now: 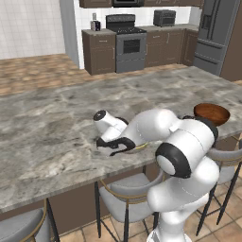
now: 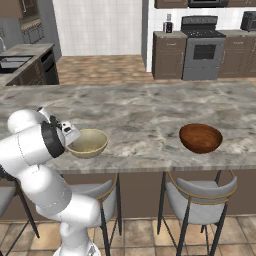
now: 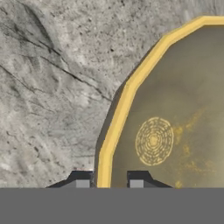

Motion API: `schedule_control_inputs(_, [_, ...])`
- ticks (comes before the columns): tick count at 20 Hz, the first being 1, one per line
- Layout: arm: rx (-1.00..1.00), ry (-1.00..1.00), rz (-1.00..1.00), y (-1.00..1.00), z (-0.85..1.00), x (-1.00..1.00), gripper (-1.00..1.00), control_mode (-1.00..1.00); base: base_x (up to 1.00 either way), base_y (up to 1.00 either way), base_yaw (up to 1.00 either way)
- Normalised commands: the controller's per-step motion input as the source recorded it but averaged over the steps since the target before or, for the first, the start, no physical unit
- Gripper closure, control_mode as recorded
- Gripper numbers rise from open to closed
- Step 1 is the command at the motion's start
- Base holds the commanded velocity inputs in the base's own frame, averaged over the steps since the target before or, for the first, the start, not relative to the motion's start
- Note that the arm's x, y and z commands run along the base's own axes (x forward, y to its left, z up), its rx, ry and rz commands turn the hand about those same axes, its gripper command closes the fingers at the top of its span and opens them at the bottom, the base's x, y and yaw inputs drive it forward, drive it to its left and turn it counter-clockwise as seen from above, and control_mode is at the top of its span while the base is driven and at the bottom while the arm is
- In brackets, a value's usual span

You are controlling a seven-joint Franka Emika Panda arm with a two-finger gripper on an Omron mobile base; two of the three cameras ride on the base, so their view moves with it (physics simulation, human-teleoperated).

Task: Pick up the bowls from the cabinet and place each bowl in front of a stool on the dining counter.

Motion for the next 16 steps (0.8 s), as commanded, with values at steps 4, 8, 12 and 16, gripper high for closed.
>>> schedule_control_inputs(4, [0.0, 0.0, 0.0, 0.23, -0.23, 0.21, 1.0, -1.0, 0.0, 0.0, 0.0])
schedule_control_inputs(8, [0.0, 0.0, 0.0, 0.18, -0.21, 0.21, 1.0, -1.0, 0.0, 0.0, 0.0])
schedule_control_inputs(12, [0.01, 0.0, 0.0, 0.17, -0.08, 0.18, 1.0, -1.0, 0.0, 0.0, 0.0])
schedule_control_inputs(16, [0.08, 0.0, 0.0, 0.16, 0.0, 0.17, 1.0, -1.0, 0.0, 0.0, 0.0])
